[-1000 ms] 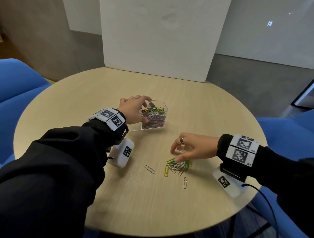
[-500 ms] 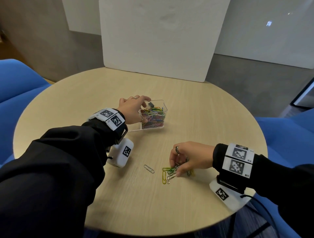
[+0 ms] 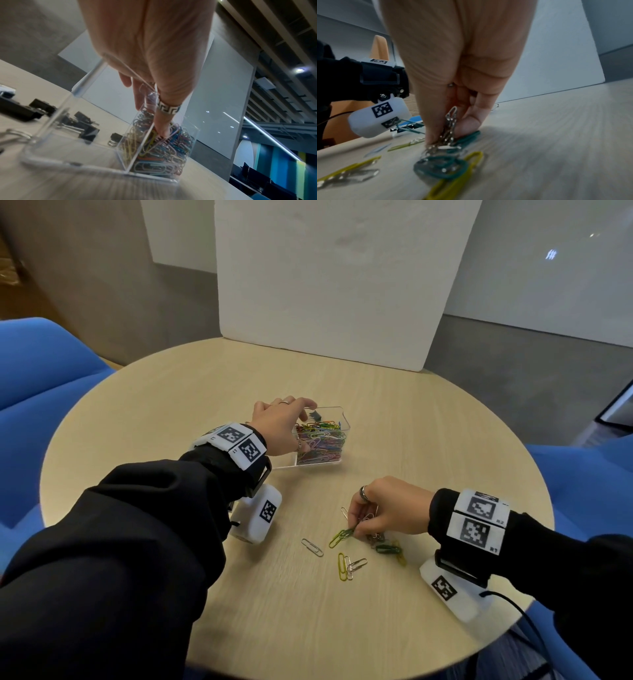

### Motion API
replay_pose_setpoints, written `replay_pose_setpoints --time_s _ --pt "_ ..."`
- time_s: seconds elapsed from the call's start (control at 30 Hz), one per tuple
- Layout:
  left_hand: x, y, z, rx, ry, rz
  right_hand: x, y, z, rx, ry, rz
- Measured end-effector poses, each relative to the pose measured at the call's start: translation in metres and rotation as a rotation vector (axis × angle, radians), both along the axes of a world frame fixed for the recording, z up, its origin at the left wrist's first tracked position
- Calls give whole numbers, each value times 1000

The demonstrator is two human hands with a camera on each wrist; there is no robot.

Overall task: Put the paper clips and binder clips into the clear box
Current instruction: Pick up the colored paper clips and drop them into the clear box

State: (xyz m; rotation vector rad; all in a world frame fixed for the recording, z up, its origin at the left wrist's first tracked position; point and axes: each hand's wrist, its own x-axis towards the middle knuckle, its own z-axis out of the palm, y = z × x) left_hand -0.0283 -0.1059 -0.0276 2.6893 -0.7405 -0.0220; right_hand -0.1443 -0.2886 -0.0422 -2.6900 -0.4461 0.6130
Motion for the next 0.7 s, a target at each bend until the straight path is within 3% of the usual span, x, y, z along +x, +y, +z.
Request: replay_pose_setpoints --time_s 0.17,0.37,0.6,0.7 --pt "1 0 -1 -3 -6 -2 21 -1 18 83 -81 -86" --pt "1 0 -2 1 -17 2 72 7 67 133 -478 -223" --pt "2 1 -2 30 -32 1 99 33 49 0 -557 -135" --pt "2 1 -2 28 -35 -1 96 29 43 89 -610 -165"
